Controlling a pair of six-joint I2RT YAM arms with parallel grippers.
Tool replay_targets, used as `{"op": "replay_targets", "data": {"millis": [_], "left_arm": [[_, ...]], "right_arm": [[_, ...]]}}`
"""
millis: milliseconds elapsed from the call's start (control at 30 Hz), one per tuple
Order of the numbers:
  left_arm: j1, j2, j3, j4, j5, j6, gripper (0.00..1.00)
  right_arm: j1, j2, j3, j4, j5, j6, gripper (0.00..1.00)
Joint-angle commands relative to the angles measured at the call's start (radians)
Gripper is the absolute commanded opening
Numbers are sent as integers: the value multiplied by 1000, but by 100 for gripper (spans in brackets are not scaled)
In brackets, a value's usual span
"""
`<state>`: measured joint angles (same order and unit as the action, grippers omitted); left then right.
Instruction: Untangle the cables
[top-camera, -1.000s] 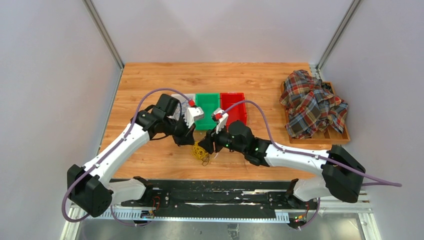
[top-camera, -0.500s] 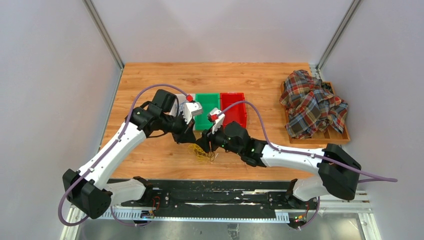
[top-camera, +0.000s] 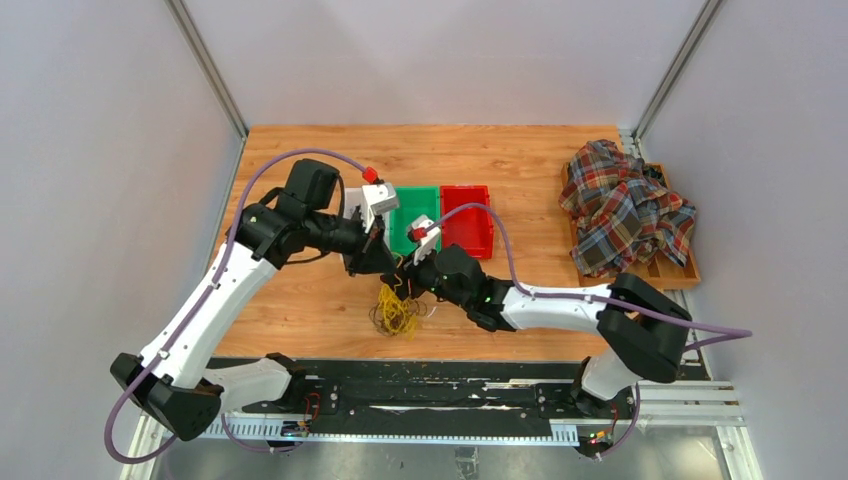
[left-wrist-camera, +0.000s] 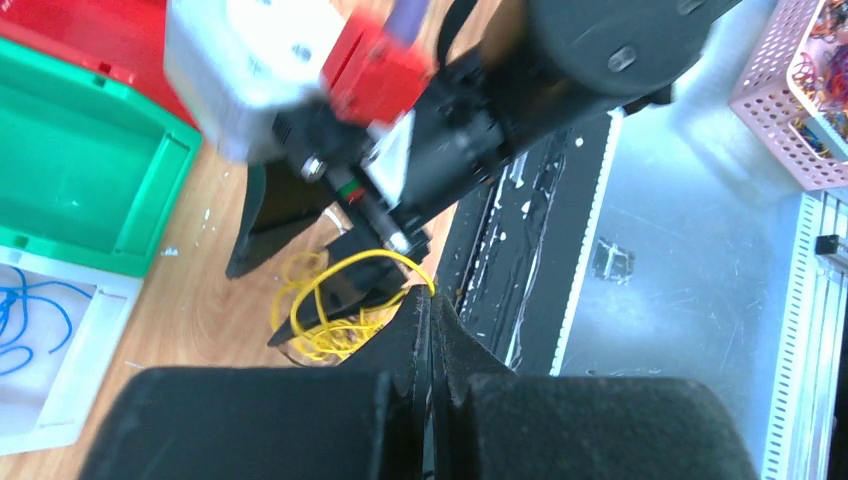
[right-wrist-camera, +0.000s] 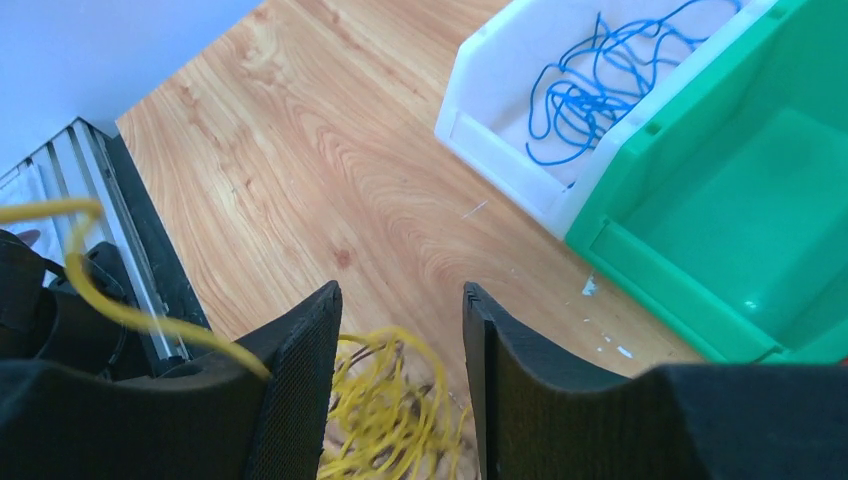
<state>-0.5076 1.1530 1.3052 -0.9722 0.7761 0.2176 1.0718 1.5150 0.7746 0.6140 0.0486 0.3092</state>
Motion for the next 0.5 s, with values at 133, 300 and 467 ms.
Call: {"op": "replay_targets", "data": {"millis": [133, 300, 467], "left_arm": [[-11, -12, 140, -16, 33, -3, 1], [-11, -22, 275, -17, -103, 72, 1], [-11, -7, 408, -16, -241, 145, 1]], "right_arm": [[8, 65, -51, 100, 10, 58, 48], [8, 82, -113, 101, 47, 86, 47], [8, 85, -134, 73, 115, 94, 46]]}}
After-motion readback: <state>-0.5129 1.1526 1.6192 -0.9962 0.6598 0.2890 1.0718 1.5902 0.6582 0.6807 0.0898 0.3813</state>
